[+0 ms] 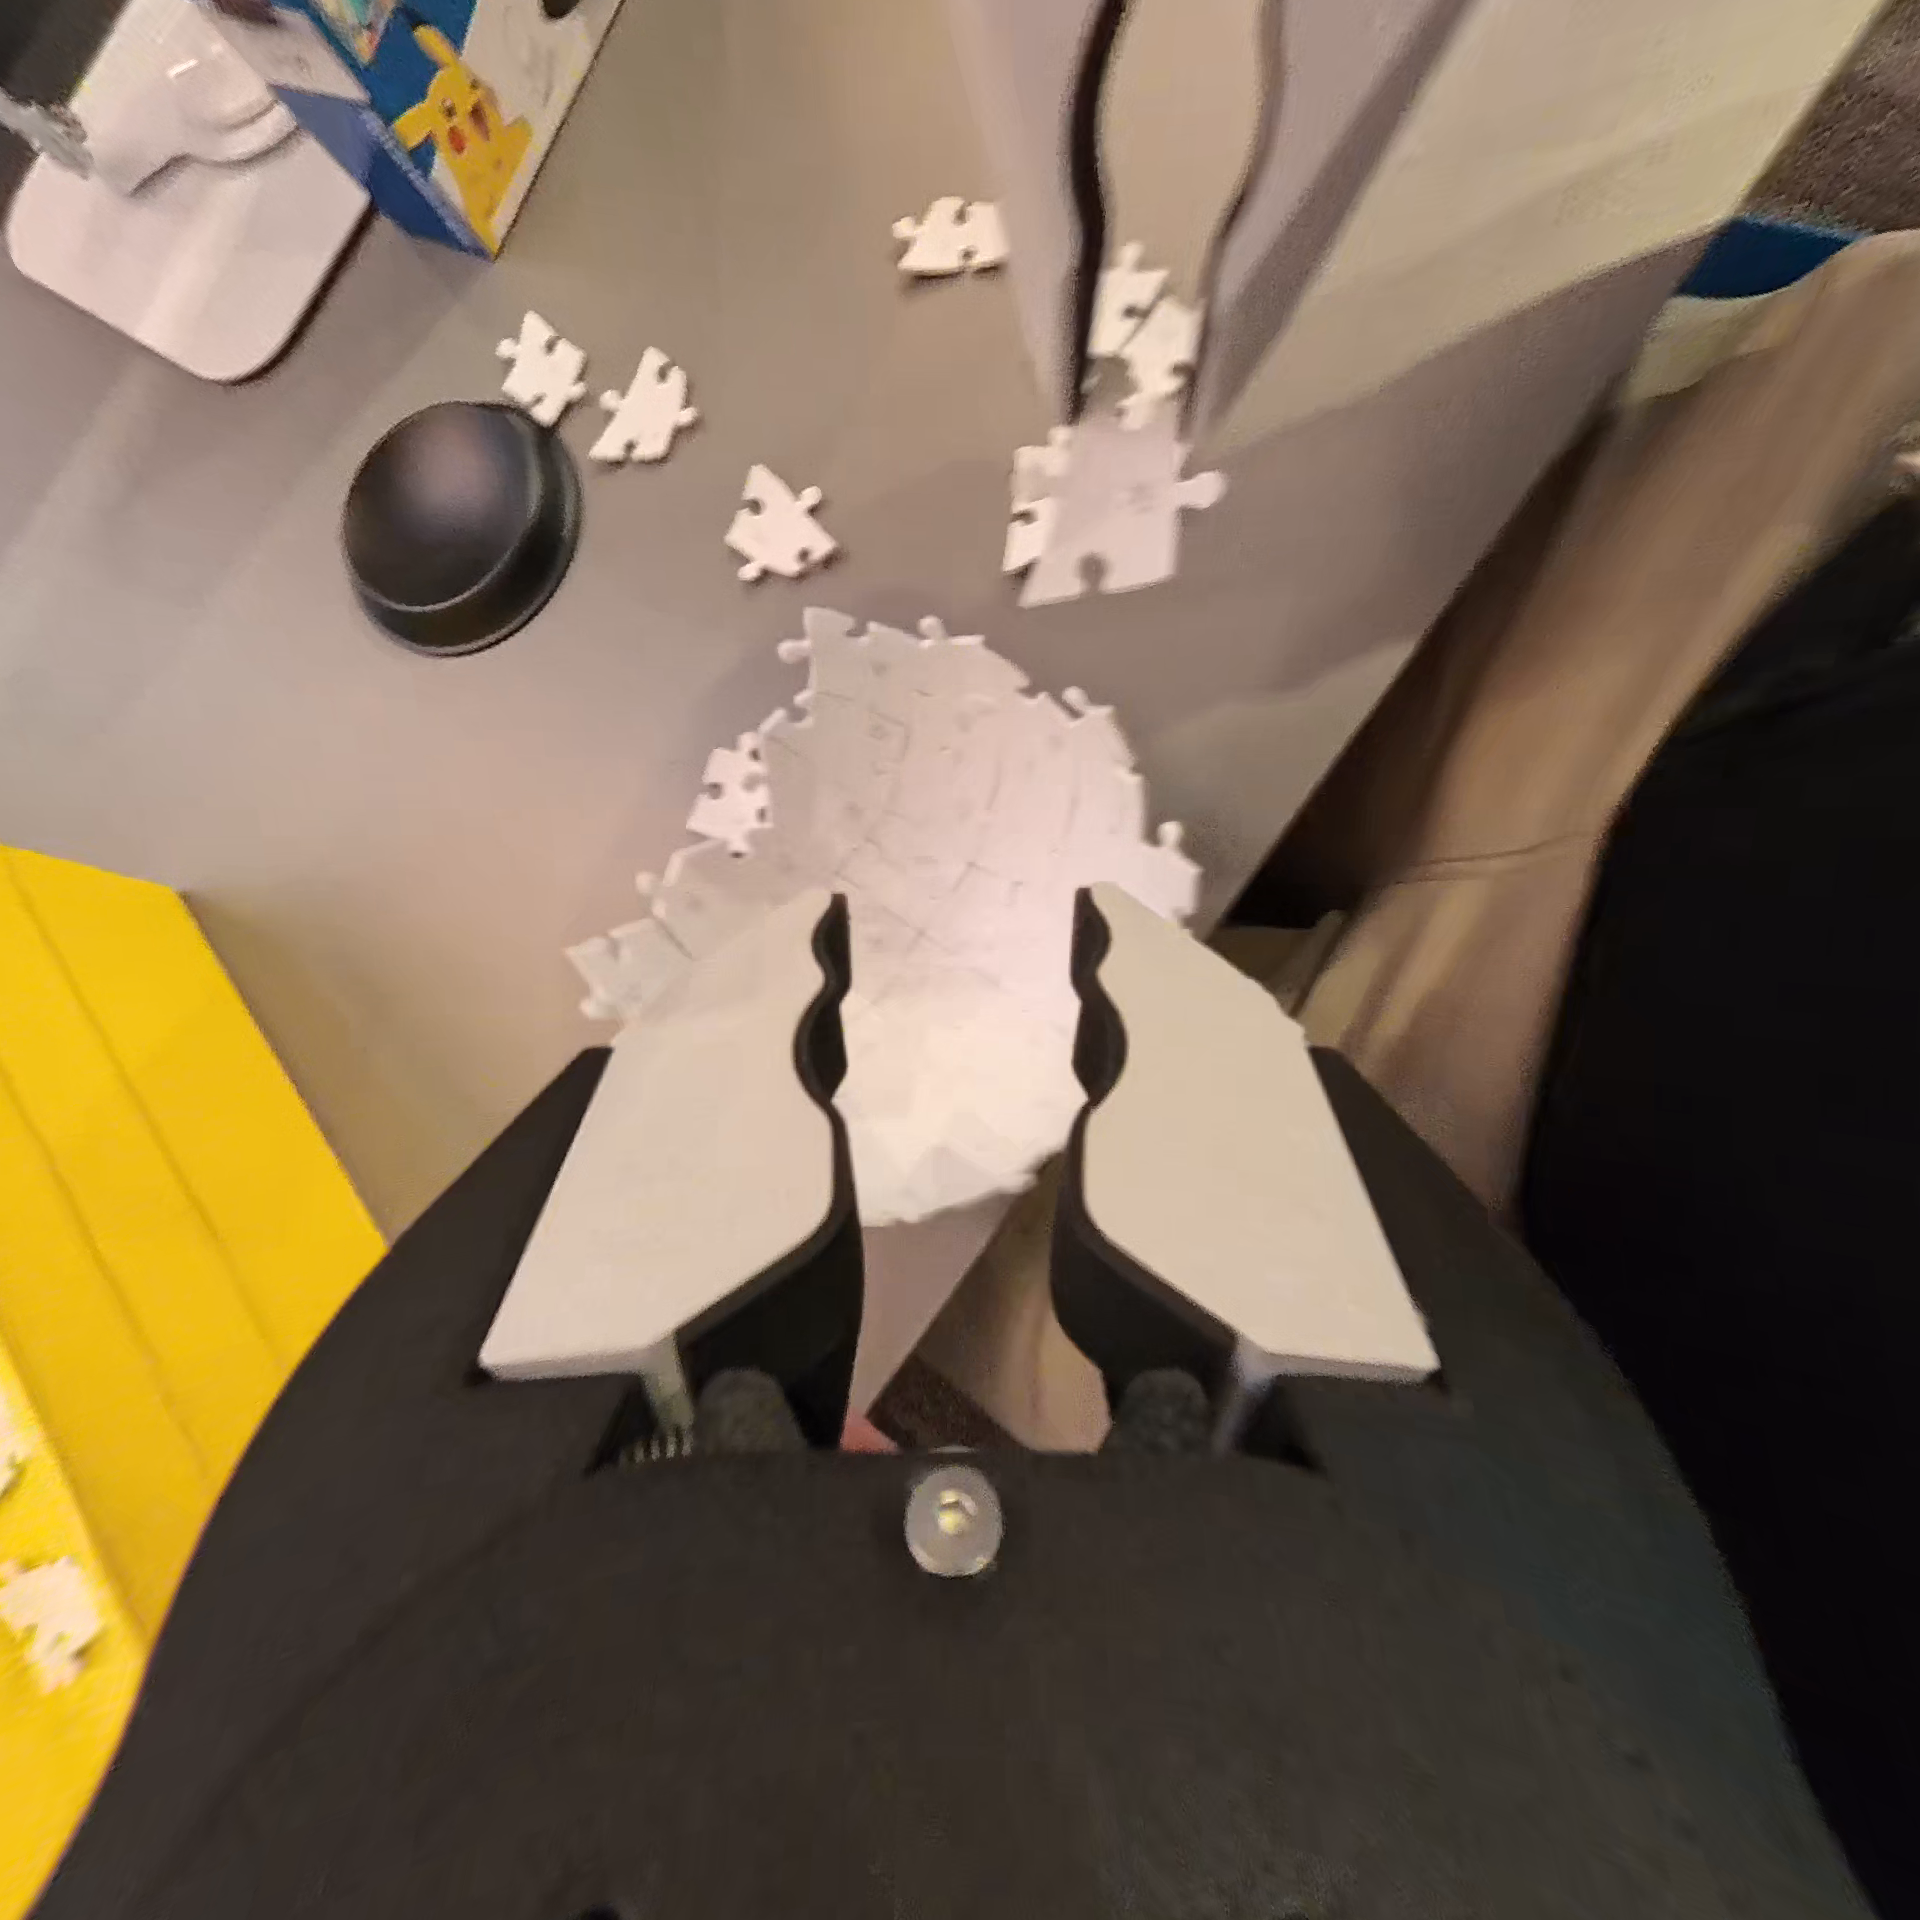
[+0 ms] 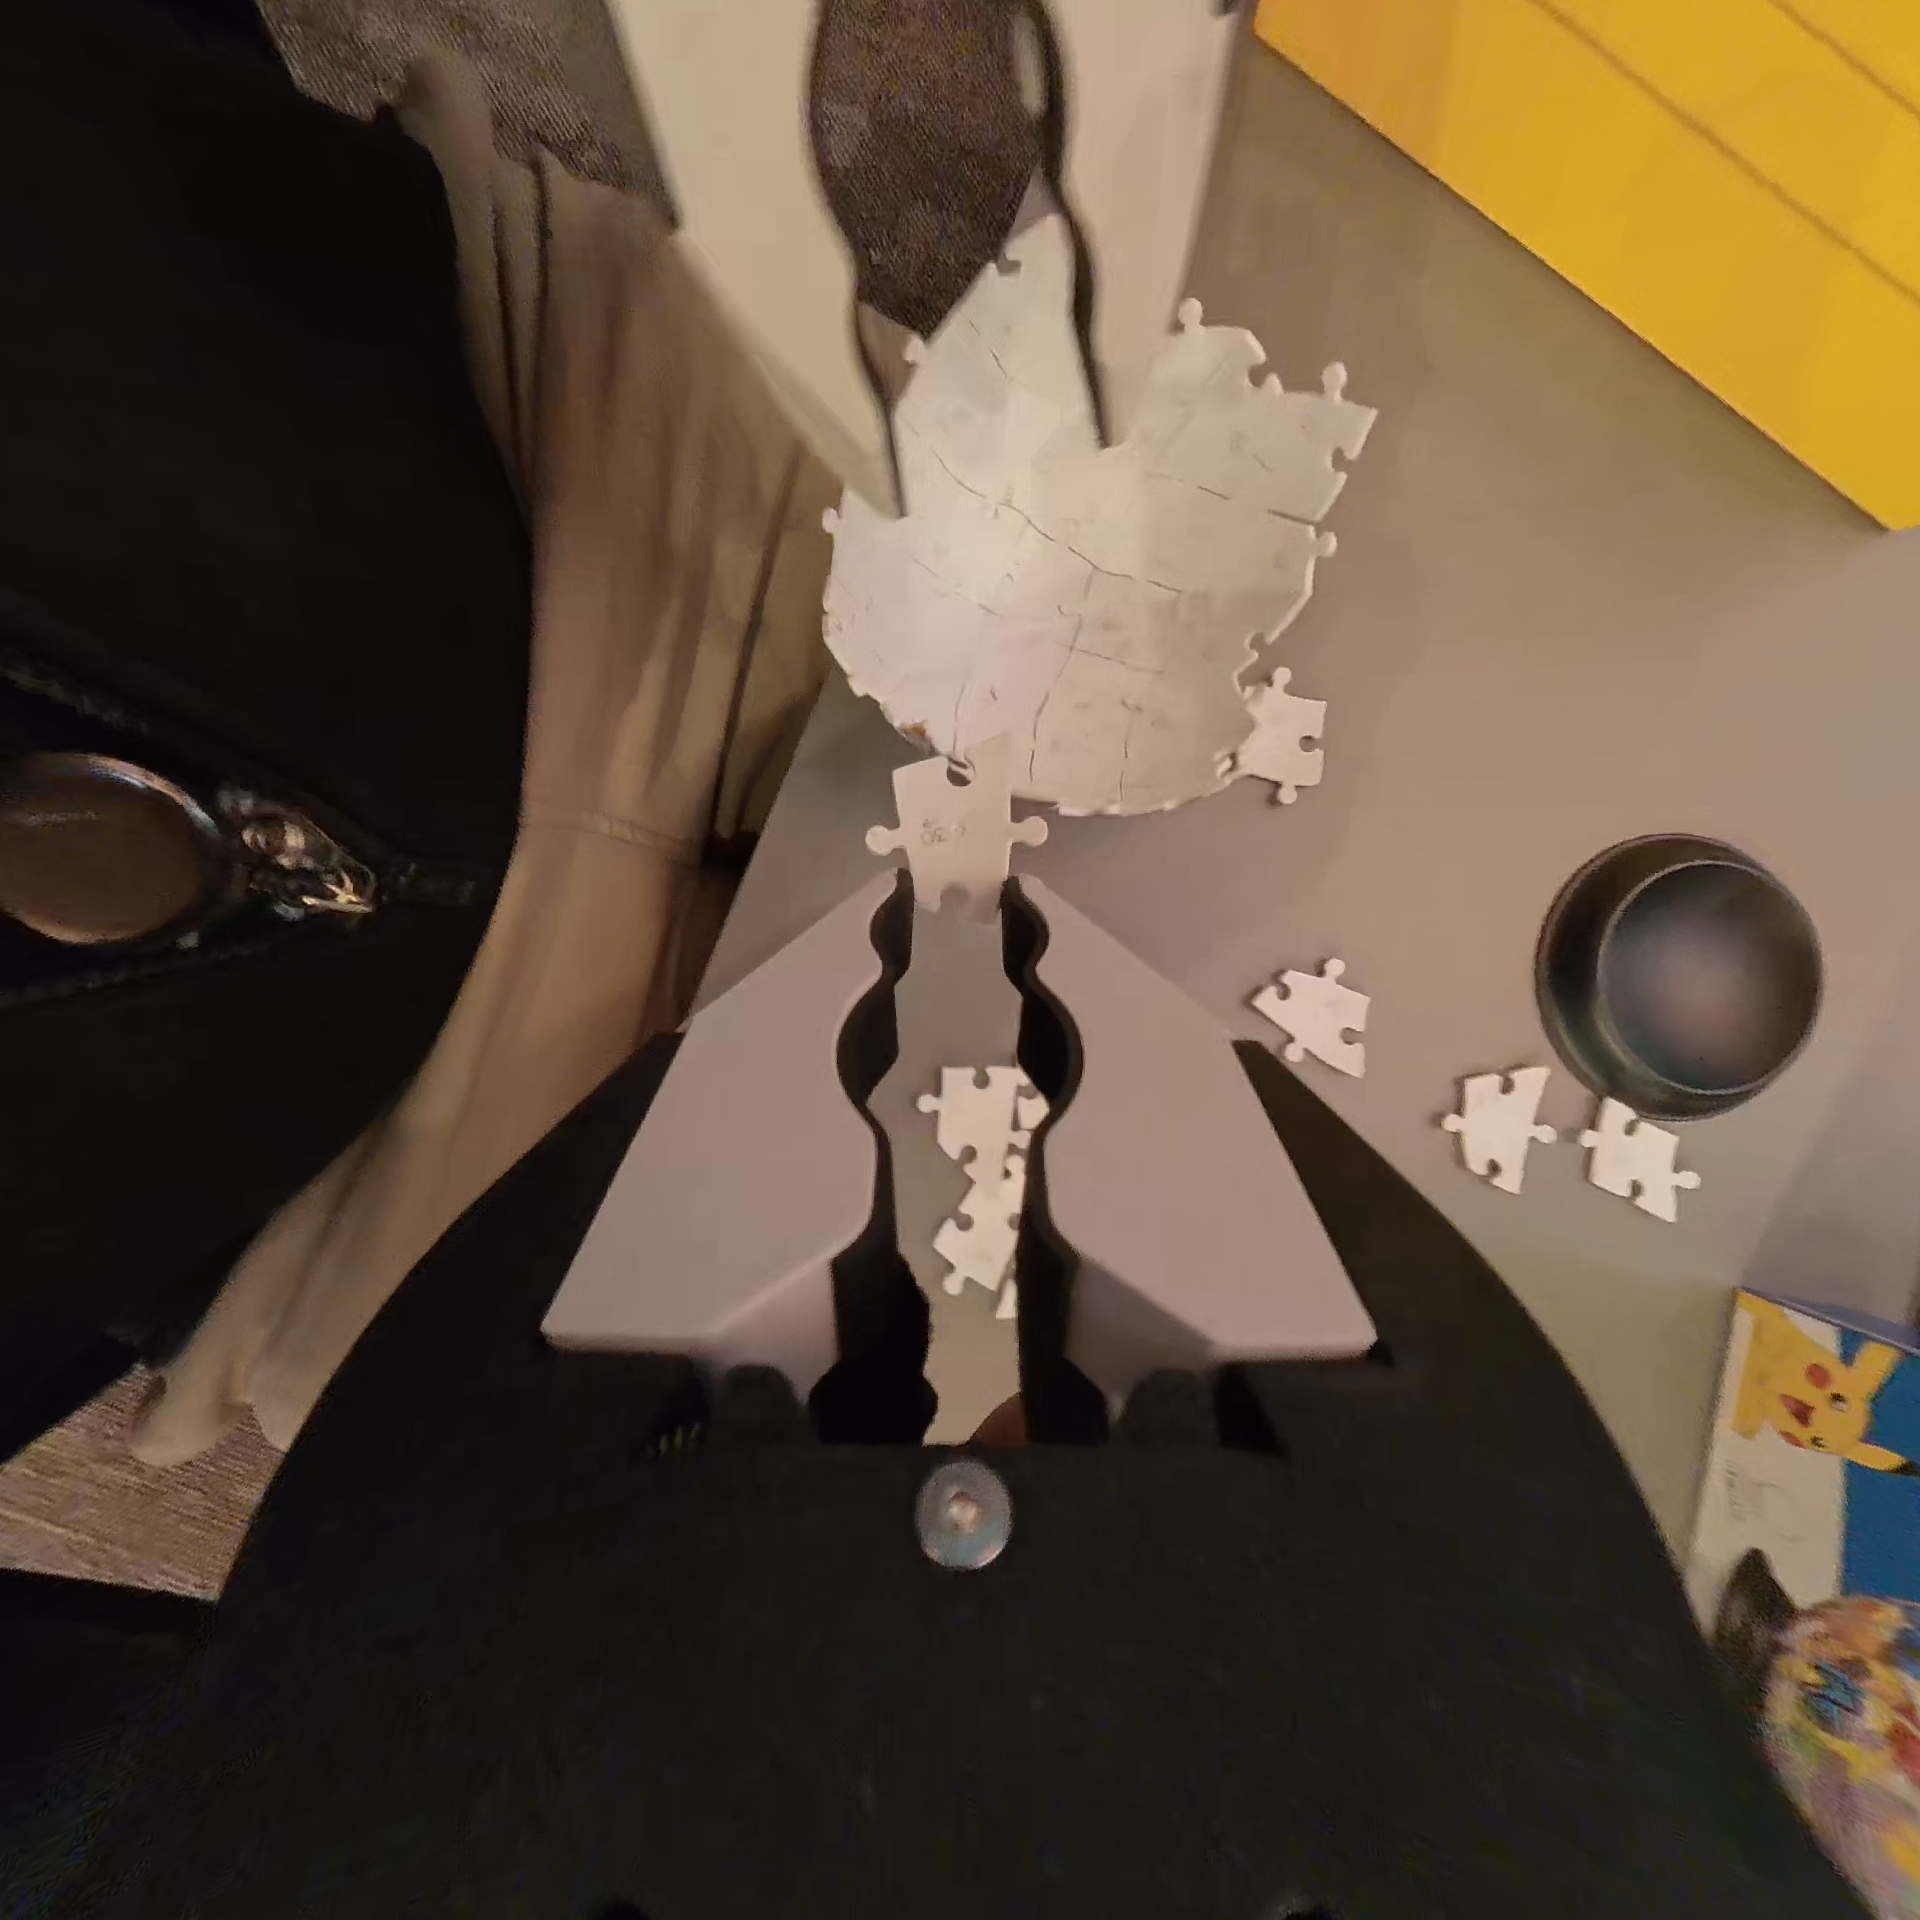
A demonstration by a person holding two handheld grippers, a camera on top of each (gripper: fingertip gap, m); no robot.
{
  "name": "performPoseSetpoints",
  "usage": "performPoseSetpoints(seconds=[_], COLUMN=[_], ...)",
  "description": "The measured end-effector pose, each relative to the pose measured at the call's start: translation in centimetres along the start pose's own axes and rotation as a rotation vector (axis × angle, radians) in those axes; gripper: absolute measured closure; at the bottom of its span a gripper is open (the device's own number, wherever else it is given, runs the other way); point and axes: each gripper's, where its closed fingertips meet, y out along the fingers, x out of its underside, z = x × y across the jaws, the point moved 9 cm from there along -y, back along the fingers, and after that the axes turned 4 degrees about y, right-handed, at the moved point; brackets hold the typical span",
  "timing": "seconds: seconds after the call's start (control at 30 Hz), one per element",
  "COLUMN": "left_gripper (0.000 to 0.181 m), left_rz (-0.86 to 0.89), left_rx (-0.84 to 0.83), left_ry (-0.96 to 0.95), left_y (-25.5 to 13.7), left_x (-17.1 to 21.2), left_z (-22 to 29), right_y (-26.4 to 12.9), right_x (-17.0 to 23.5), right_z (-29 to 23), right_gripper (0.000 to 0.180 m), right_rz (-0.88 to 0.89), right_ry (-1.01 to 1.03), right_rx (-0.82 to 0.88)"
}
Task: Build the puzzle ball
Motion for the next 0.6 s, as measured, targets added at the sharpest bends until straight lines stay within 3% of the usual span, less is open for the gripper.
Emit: performPoseSetpoints(seconds=[0.27, 0.43, 0.6], left_gripper=[0.139, 0.161, 0.167], left_rz=[-0.11, -0.15, -0.154], left_rx=[-0.132, -0.218, -0.243], left_ry=[0.182, 0.256, 0.315], left_y=[2.4, 3.5, 4.2], left_x=[2.9, 3.6, 3.4], left_z=[4.5, 3.9, 2.8], right_y=[0.8, 1.0, 0.8], right_x=[-0.7, -0.8, -0.4], right_z=[-1.6, -1.9, -1.4], right_gripper=[0.164, 0.164, 0.164], right_rz=[0.034, 0.062, 0.083], right_ry=[0.094, 0.119, 0.145], right_rx=[-0.008, 0.002, 0.012])
